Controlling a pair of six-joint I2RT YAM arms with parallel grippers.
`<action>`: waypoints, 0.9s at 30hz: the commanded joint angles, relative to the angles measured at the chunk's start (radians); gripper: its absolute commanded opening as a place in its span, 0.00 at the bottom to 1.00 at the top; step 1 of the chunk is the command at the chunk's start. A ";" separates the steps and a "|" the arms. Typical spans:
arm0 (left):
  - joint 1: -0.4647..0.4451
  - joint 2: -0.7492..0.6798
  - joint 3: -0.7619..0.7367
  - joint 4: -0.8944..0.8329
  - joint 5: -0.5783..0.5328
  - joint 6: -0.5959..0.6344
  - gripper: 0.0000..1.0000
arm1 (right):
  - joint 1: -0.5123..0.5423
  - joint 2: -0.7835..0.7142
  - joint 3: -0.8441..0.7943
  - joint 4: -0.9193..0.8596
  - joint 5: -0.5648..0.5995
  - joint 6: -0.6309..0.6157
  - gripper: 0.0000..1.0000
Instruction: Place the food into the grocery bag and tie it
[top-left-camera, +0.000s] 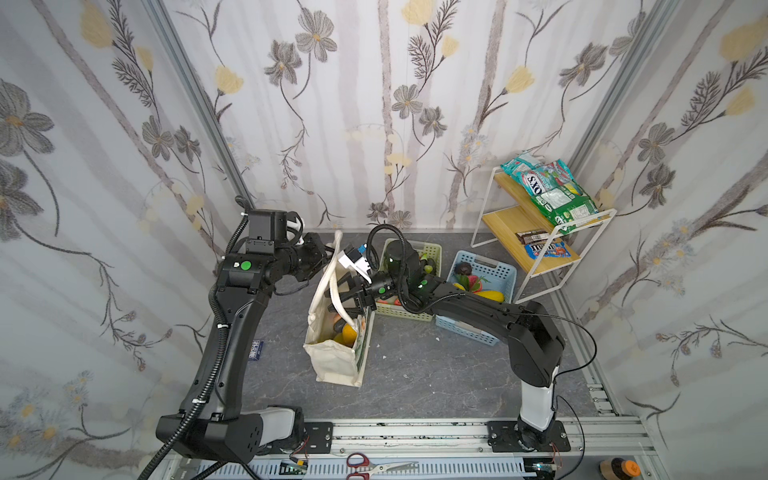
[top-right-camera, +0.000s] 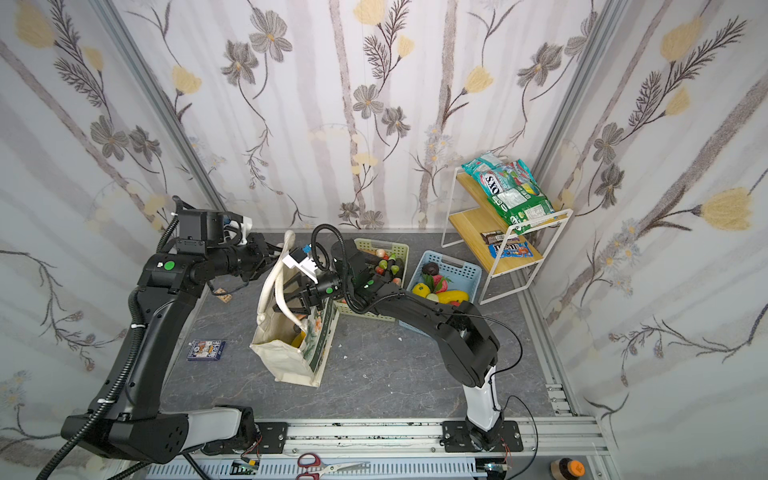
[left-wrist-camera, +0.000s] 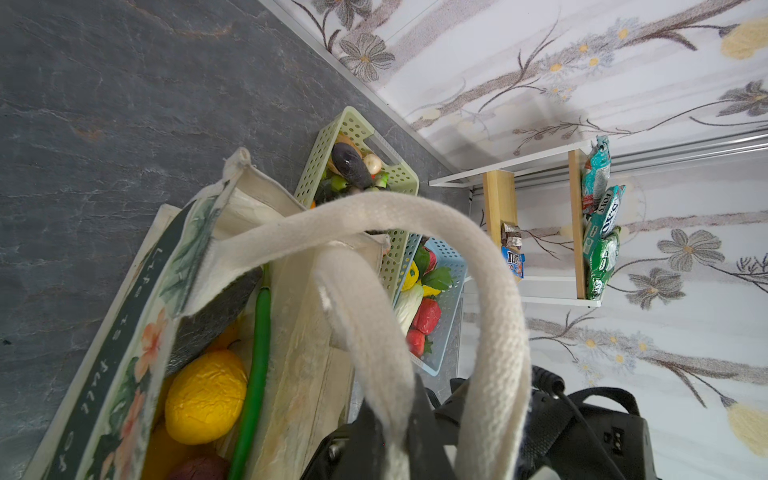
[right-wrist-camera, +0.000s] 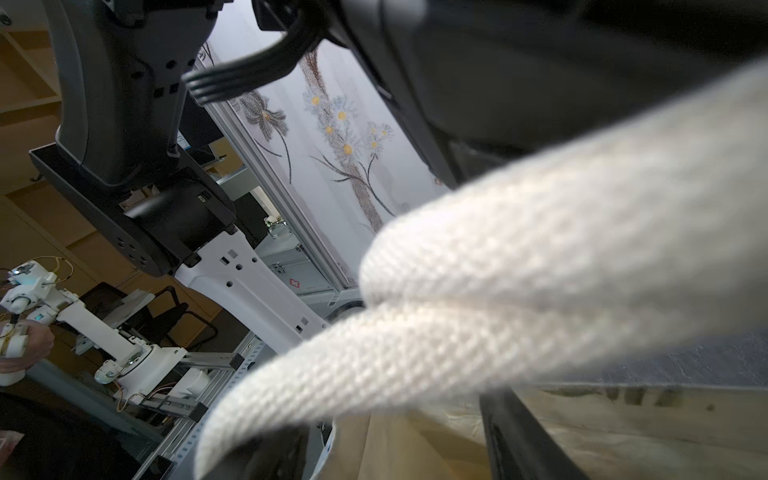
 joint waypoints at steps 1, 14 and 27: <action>-0.002 0.002 0.001 0.056 -0.022 -0.035 0.00 | 0.008 0.032 0.029 0.115 -0.015 0.000 0.67; -0.018 -0.062 -0.077 0.108 -0.148 -0.142 0.00 | 0.028 0.138 0.031 0.614 0.121 0.265 0.72; -0.042 -0.055 -0.082 0.114 -0.161 -0.170 0.00 | 0.054 0.251 0.143 0.622 0.185 0.314 0.64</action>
